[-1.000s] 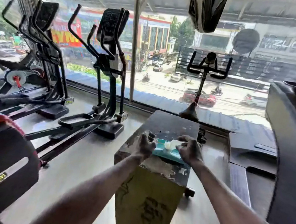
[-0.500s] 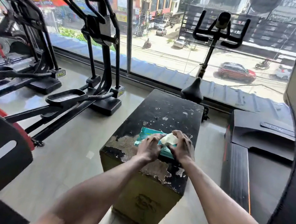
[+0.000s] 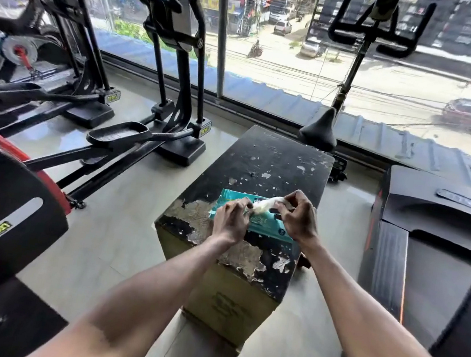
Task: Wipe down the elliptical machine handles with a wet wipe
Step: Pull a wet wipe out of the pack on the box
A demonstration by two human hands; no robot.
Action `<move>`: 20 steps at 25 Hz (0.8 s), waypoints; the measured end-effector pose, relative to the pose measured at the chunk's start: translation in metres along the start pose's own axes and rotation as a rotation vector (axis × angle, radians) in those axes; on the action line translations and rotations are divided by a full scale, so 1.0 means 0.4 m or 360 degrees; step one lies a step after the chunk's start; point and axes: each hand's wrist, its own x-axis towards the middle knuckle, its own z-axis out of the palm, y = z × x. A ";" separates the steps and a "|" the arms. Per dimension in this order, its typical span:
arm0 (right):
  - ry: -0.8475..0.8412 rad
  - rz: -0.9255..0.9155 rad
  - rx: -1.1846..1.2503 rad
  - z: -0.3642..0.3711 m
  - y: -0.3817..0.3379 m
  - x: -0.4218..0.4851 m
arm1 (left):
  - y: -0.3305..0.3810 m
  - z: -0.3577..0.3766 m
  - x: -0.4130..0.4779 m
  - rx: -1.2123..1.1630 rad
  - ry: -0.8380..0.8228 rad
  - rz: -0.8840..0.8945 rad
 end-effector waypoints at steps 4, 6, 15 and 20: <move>-0.0074 -0.0039 0.0173 0.018 0.007 0.002 | -0.004 0.009 0.002 -0.0029 -0.0138 0.0062; -0.0136 -0.0153 -0.0017 0.017 0.008 0.002 | -0.008 0.018 -0.001 0.0009 -0.0178 0.0051; 0.0014 -0.0333 0.0075 0.034 -0.010 0.026 | -0.003 0.042 -0.007 0.0194 -0.0188 0.0015; 0.0101 -0.0382 -0.0010 -0.005 -0.054 0.069 | -0.001 0.045 -0.008 0.0114 -0.0148 0.0035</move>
